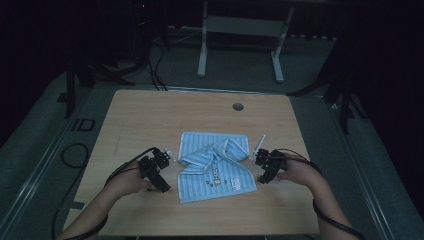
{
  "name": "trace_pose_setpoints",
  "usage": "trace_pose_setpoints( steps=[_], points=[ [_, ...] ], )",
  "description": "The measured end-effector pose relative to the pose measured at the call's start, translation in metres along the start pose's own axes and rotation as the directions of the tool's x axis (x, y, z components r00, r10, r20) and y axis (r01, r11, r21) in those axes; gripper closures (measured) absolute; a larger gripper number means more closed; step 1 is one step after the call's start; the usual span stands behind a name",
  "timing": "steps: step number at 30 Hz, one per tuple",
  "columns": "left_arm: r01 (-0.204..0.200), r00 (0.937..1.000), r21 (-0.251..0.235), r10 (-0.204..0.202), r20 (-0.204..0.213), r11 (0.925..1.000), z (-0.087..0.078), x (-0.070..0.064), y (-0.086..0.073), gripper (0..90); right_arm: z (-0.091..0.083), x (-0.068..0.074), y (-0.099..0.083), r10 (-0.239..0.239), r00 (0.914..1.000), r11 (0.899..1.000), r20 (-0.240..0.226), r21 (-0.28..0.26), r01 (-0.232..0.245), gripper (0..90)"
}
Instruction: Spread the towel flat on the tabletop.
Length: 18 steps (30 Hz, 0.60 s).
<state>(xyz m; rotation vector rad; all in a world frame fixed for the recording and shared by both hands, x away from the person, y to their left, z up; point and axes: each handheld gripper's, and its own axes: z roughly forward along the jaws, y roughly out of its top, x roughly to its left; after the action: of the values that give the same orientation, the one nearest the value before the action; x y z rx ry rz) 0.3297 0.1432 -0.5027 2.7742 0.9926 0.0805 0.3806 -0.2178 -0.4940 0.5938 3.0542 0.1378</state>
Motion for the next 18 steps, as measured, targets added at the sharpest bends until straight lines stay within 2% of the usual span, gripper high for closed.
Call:
trace_pose_setpoints(
  steps=[2,3,5,6,7,8,12,17,18],
  points=[
    [-0.021,0.9998,-0.010,0.021,0.000,0.9997,0.001,-0.005,0.008,15.5,-0.001,0.001,0.004,-0.009,0.9999,1.000,0.007,-0.006,0.009,42.4],
    [-0.068,0.9977,-0.016,0.068,0.001,0.9976,0.001,-0.011,0.014,21.8,-0.003,0.002,0.011,-0.023,0.9997,0.999,0.010,-0.023,0.023,42.7],
    [-0.068,0.9977,-0.016,0.068,0.001,0.9976,0.001,-0.011,0.014,21.8,-0.004,0.002,0.012,-0.027,0.9995,0.999,0.013,-0.030,0.028,42.7],
    [-0.101,0.9949,-0.029,0.101,-0.009,0.9945,0.002,-0.017,0.021,21.8,-0.004,0.002,0.012,-0.027,0.9995,0.999,0.013,-0.030,0.028,43.6],
    [-0.098,0.9951,-0.038,0.098,-0.005,0.9944,0.002,-0.017,0.024,28.3,-0.008,0.002,0.020,-0.034,0.9993,0.997,0.012,-0.071,0.035,44.7],
    [-0.096,0.9954,-0.047,0.096,-0.006,0.9943,0.002,-0.018,0.027,29.3,-0.008,0.002,0.023,-0.042,0.9990,0.996,0.013,-0.080,0.043,44.8],
    [-0.090,0.9959,-0.061,0.089,-0.016,0.9941,0.004,-0.019,0.035,29.7,-0.009,0.001,0.035,-0.051,0.9985,0.994,0.018,-0.099,0.052,45.8],
    [-0.094,0.9956,-0.079,0.093,-0.014,0.9924,0.005,-0.024,0.047,31.0,-0.010,0.004,0.051,-0.071,0.9975,0.989,0.003,-0.131,0.070,47.6],
    [-0.091,0.9958,-0.089,0.090,-0.017,0.9919,0.005,-0.025,0.049,33.9,-0.010,0.004,0.054,-0.074,0.9973,0.988,0.000,-0.138,0.073,48.5]
  ],
)
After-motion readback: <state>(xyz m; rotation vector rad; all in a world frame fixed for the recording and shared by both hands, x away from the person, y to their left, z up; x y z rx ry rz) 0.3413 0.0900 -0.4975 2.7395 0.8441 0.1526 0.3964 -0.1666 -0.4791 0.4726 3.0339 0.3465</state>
